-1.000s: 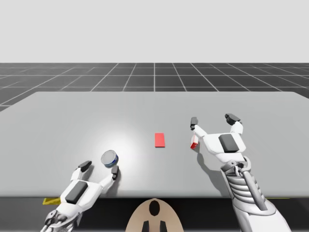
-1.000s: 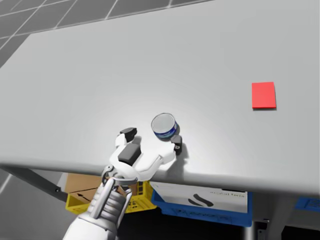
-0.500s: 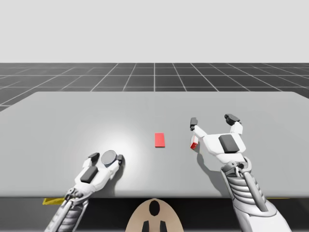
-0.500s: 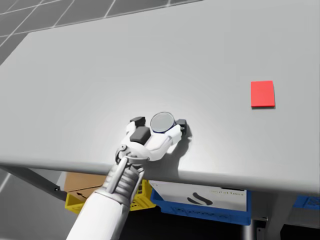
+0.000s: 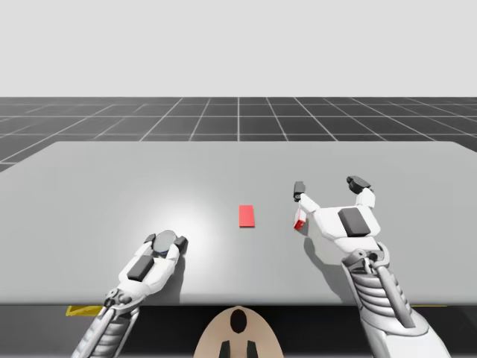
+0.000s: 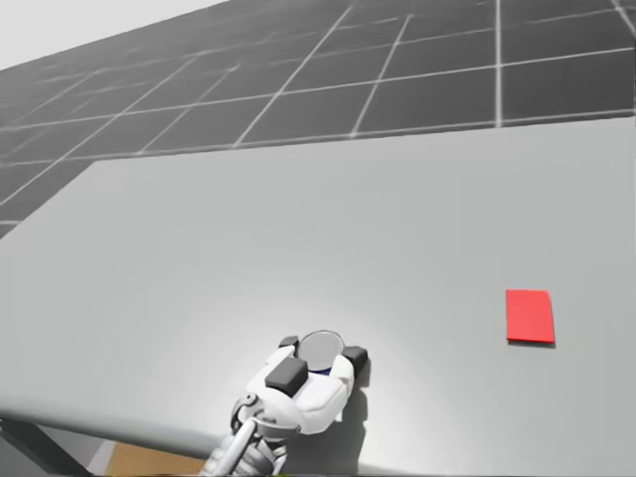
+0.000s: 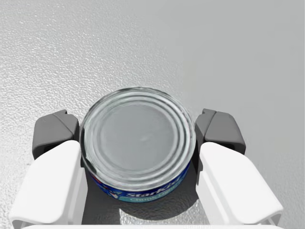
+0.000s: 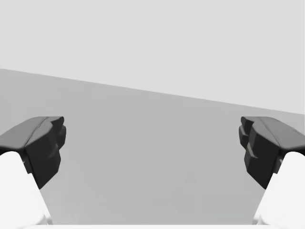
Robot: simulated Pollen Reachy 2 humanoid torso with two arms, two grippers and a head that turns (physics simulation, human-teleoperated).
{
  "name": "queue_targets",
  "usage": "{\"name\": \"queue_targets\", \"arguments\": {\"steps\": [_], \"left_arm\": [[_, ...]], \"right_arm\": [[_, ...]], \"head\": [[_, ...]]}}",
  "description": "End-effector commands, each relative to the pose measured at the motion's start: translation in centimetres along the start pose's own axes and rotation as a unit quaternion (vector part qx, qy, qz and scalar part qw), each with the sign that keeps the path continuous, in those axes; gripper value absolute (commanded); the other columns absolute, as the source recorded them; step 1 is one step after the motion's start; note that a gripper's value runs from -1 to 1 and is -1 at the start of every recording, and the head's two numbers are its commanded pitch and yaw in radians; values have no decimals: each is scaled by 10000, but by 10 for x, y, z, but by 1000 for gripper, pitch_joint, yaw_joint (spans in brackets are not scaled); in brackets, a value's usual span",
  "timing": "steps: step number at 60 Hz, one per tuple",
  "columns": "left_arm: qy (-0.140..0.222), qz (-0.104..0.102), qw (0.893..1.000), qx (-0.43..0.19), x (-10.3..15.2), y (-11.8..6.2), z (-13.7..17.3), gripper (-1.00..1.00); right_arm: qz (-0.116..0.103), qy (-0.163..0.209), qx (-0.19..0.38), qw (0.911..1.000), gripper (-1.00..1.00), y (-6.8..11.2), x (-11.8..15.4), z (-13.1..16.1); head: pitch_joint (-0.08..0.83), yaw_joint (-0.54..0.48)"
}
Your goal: Look at the card. If it is red, pick the object on the left. If it is green, pick the object on the right.
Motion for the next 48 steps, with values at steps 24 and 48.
{"name": "queue_targets", "arguments": {"steps": [24,48], "left_arm": [[-400,-441,9981,-166,43,2,35,1000],[-1773,-1124,9774,236,169,26,104,1000]], "right_arm": [[-152,37,37,9999,-1000,0,-2,0],[-342,-125,-2,9993,-1000,1,-5,-3]], "head": [[283,384],[248,394]]}}
